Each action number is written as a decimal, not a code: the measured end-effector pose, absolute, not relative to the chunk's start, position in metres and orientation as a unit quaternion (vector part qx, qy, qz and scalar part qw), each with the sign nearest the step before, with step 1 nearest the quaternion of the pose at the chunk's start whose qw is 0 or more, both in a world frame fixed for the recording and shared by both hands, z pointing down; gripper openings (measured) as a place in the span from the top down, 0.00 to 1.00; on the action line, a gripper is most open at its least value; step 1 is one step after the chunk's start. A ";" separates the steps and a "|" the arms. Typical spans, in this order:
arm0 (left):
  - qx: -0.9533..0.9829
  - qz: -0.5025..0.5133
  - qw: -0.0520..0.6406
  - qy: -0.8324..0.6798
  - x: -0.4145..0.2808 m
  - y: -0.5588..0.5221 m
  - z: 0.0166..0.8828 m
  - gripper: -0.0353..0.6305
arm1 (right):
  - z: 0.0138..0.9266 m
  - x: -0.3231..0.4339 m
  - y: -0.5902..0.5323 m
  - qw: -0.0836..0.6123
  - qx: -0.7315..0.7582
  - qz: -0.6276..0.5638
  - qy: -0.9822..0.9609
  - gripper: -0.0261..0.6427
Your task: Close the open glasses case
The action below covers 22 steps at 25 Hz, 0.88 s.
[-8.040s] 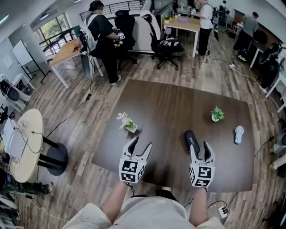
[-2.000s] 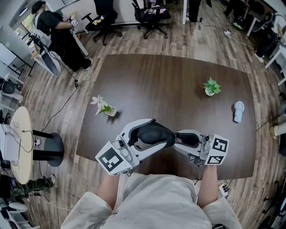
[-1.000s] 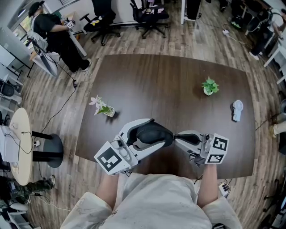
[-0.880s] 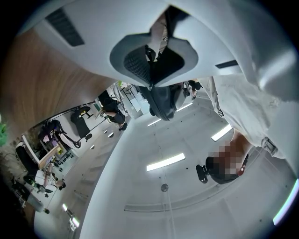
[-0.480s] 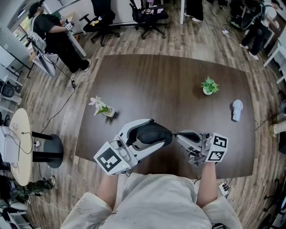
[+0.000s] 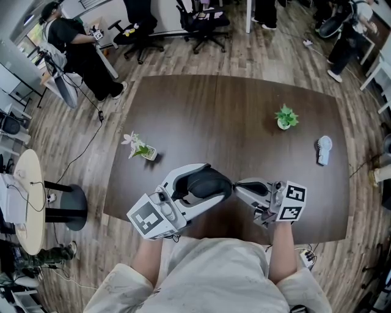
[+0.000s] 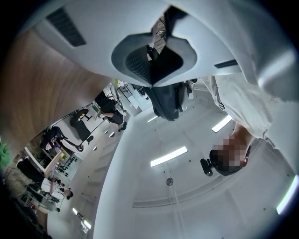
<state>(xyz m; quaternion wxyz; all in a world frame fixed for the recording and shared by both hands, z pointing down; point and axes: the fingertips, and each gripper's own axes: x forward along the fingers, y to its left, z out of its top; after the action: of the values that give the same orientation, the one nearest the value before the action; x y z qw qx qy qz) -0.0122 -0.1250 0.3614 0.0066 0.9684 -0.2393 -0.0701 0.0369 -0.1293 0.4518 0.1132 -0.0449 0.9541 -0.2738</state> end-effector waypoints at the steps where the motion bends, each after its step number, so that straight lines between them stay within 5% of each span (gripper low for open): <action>1: 0.969 -0.074 0.010 -0.237 -0.012 -0.125 0.361 0.54 | 0.452 0.036 -0.128 0.112 -0.043 -0.272 0.955 0.95; 12: 0.971 -0.044 0.004 -0.234 0.005 -0.122 0.372 0.54 | 0.436 0.039 -0.129 0.142 -0.038 -0.258 0.955 0.96; 22: 0.961 0.132 -0.113 -0.216 0.024 -0.122 0.416 0.56 | 0.431 0.035 -0.124 0.117 -0.025 -0.238 0.964 0.96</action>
<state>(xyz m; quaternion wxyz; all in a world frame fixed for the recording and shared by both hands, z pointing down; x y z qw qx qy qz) 0.0240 -0.1218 0.4162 -0.1128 0.9609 -0.2156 0.1320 0.0348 -0.1243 0.4311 0.1168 -0.0250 0.9640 -0.2377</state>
